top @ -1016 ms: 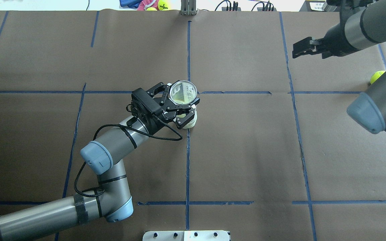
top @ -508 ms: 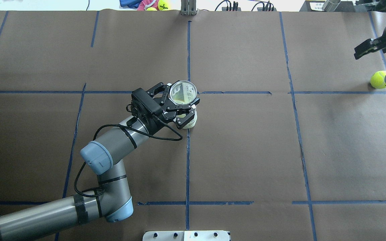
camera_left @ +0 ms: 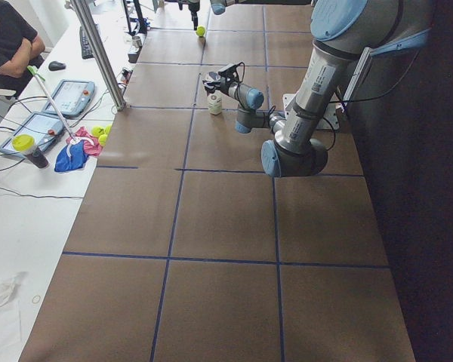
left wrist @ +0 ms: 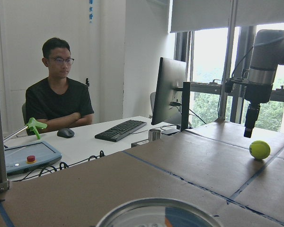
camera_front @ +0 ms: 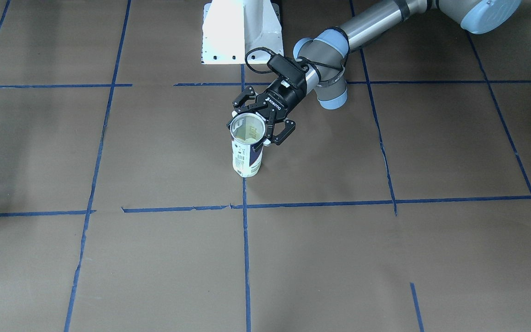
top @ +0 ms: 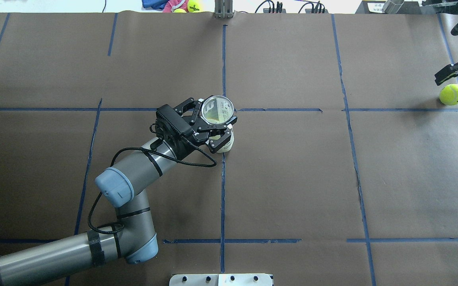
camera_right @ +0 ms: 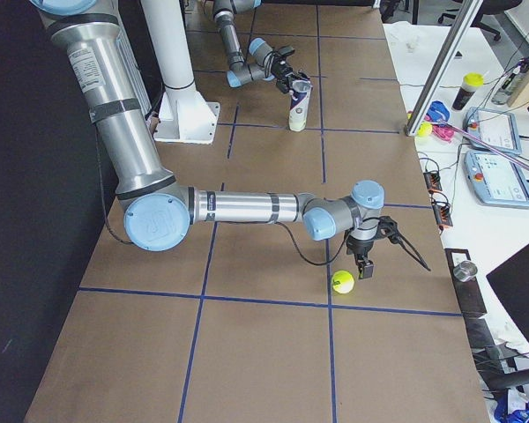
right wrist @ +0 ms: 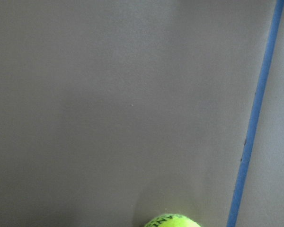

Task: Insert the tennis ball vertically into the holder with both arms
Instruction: 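Grasp the second tennis ball with the right gripper and lift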

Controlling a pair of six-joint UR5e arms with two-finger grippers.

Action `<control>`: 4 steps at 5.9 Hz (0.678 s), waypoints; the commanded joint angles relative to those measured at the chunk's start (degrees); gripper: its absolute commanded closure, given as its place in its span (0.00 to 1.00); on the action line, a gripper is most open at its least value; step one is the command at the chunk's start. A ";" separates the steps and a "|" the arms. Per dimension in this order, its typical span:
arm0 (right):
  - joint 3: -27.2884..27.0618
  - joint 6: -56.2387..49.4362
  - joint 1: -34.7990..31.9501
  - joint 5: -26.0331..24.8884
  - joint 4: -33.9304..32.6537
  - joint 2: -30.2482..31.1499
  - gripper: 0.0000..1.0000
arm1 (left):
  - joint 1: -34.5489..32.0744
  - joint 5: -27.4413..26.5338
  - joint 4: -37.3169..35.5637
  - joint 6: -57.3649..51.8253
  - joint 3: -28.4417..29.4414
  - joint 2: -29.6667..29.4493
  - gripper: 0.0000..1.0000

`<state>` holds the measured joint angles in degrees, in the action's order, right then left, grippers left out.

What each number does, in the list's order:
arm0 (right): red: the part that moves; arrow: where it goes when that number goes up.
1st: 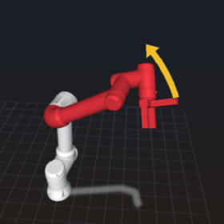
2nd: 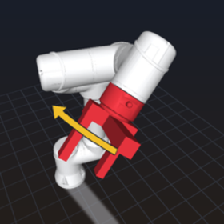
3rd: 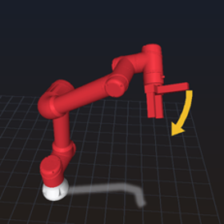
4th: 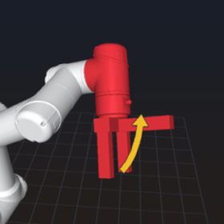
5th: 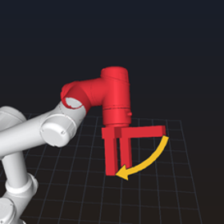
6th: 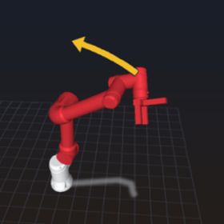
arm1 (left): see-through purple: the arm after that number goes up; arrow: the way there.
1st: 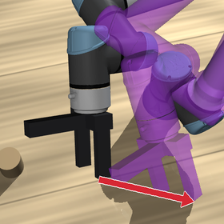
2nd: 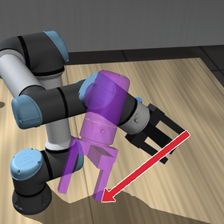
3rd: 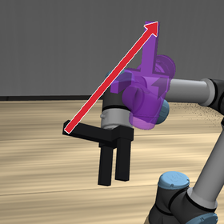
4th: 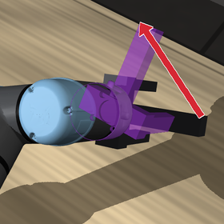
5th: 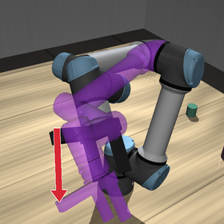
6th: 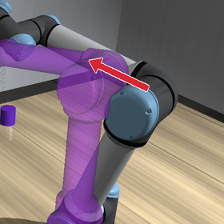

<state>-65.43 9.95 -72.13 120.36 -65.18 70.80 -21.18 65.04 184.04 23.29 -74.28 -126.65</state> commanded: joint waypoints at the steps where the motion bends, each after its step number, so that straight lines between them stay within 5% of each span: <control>1: 2.06 -0.72 1.89 -0.56 1.81 0.21 0.02 | 0.00 0.00 0.00 -0.09 -0.08 0.00 0.16; 4: 2.59 -3.69 2.96 -2.49 1.63 0.91 0.02 | 0.00 0.00 0.00 -0.09 0.01 0.00 0.16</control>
<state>-62.90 7.47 -69.27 118.42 -63.44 71.39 -21.18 65.04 184.04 23.21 -74.29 -126.65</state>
